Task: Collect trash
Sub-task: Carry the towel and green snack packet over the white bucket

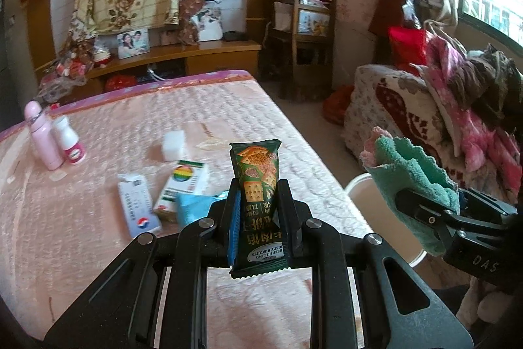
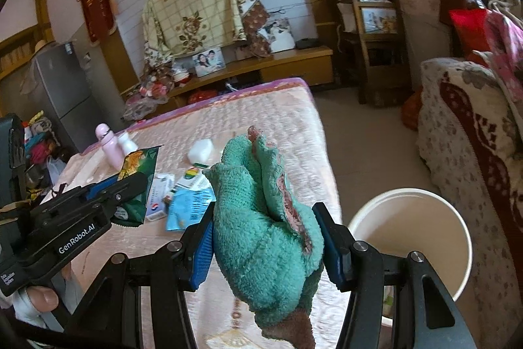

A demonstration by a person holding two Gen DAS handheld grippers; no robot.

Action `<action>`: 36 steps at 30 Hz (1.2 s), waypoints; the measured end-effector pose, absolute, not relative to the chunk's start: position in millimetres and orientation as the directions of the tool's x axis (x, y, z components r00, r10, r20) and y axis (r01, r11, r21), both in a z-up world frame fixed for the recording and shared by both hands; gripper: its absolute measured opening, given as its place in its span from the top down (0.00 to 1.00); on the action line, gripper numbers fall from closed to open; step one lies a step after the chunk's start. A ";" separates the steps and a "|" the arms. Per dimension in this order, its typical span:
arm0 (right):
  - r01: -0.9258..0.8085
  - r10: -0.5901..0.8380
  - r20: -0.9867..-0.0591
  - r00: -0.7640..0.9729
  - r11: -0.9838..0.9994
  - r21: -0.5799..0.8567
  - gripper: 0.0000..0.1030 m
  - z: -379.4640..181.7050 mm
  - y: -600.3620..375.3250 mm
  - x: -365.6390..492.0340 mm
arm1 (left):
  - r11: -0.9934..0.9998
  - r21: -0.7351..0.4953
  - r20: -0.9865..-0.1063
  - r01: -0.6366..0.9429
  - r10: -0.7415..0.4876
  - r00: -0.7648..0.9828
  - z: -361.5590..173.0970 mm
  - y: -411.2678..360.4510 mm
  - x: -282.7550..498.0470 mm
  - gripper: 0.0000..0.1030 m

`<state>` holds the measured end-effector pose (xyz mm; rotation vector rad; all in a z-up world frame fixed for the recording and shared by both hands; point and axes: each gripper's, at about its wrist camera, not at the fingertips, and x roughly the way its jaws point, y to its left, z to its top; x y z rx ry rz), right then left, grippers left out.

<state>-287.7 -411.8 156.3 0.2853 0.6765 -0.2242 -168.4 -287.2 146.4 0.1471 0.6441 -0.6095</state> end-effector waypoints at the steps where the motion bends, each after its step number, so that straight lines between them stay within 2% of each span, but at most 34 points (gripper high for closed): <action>1: 0.305 -0.117 -0.644 0.756 0.934 0.188 0.47 155.8 -416.9 -291.2 | 0.810 -0.055 -0.605 0.584 -0.493 0.626 145.5 -294.3 -170.2 0.82; 21: 0.475 -0.226 -0.687 0.690 0.858 0.195 0.47 137.2 -498.3 -339.4 | 0.705 -0.073 -0.655 0.705 -0.567 0.499 118.7 -392.9 -194.3 0.82; 36: 0.568 -0.262 -0.748 0.609 0.803 0.180 0.47 100.0 -544.8 -351.0 | 0.641 -0.154 -0.721 0.752 -0.593 0.358 79.1 -446.4 -194.0 0.82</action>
